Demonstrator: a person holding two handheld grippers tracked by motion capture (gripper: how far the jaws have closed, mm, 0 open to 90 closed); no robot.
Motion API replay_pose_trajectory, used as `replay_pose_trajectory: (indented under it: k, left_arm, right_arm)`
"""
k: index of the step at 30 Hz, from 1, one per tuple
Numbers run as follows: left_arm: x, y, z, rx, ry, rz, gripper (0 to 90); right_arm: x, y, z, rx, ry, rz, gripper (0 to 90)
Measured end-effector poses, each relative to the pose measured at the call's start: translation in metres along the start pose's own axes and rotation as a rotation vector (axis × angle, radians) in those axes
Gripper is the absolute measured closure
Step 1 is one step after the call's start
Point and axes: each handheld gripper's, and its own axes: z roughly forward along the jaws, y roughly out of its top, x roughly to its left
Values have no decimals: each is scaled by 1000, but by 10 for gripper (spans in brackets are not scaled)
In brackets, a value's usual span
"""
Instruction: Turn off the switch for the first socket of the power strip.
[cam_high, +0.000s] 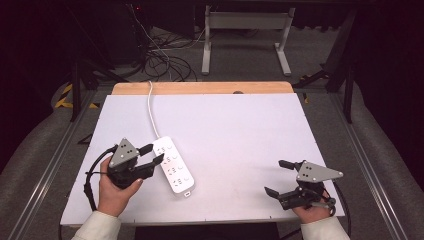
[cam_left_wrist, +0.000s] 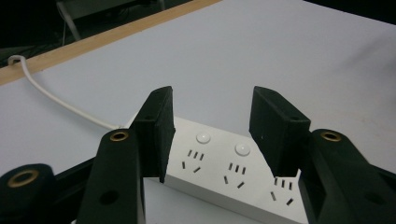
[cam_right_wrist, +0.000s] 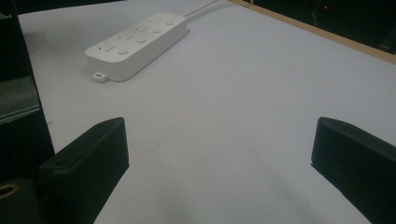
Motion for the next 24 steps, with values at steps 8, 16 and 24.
replay_pose_trajectory:
  k: [8, 16, 24]
  left_arm:
    - [2, 1, 4, 14, 2, -6, 489]
    - [4, 7, 7, 14, 20, 7, 545]
    - [7, 14, 19, 54, 0, -14, 653]
  right_arm:
    - [-1, 0, 0, -5, 11, 9, 39]
    - [-1, -1, 1, -6, 20, 13, 39]
    - [-2, -2, 2, -7, 26, 21, 38]
